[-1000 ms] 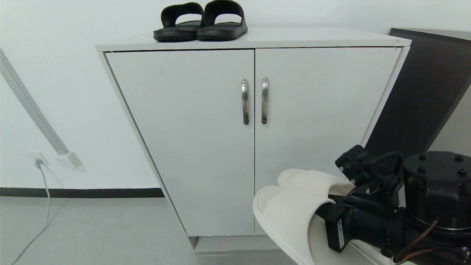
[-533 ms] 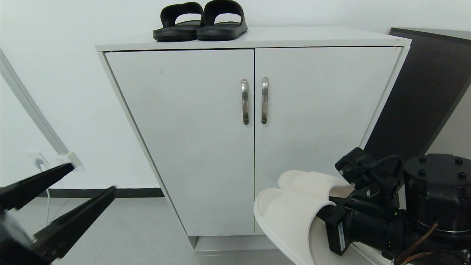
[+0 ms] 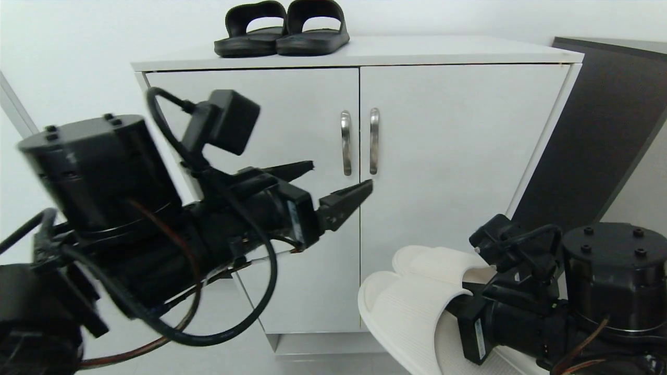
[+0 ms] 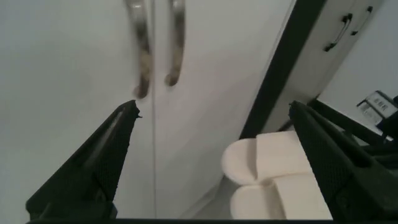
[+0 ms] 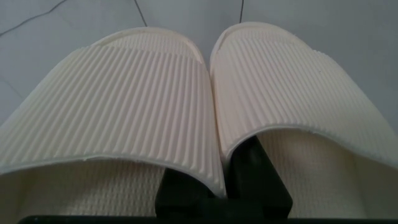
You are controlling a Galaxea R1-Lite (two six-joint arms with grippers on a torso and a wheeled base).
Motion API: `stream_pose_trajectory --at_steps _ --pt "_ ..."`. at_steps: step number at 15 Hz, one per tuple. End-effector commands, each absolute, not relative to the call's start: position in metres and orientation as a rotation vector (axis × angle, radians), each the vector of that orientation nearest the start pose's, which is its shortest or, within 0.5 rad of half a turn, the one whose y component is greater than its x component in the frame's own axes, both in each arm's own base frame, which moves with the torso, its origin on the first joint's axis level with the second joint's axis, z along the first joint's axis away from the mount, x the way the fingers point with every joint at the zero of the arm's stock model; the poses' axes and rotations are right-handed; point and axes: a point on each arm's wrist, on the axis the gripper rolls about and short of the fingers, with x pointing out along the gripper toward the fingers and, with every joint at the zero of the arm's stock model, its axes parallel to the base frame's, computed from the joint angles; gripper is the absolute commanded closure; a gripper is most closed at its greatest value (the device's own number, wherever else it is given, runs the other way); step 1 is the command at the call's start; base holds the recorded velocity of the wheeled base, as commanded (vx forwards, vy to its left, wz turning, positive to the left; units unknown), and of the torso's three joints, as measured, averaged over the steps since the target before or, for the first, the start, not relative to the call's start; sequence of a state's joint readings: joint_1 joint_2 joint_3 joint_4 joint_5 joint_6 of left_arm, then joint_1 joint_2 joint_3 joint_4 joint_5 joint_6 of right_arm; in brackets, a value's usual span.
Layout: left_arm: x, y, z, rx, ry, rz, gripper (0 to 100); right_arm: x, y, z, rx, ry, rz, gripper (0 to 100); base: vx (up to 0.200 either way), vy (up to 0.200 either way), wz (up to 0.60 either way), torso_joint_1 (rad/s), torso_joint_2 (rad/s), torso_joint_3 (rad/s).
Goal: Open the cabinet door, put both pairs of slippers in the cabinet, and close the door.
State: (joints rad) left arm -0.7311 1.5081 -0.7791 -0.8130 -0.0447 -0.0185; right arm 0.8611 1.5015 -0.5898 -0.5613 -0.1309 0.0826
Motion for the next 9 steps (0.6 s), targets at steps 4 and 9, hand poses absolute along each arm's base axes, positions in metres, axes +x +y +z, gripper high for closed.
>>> stream_pose_trajectory --at_steps 4,9 --pt "0.229 -0.229 0.258 -0.183 0.119 -1.106 0 0.162 0.184 0.166 -0.104 0.366 0.709 100 0.0 0.0 0.0 0.0 0.0 0.0" --pt "0.245 -0.233 0.282 -0.287 0.155 -1.206 0 0.16 0.183 0.164 -0.105 0.374 0.729 100 0.0 0.0 0.0 0.0 0.0 0.0"
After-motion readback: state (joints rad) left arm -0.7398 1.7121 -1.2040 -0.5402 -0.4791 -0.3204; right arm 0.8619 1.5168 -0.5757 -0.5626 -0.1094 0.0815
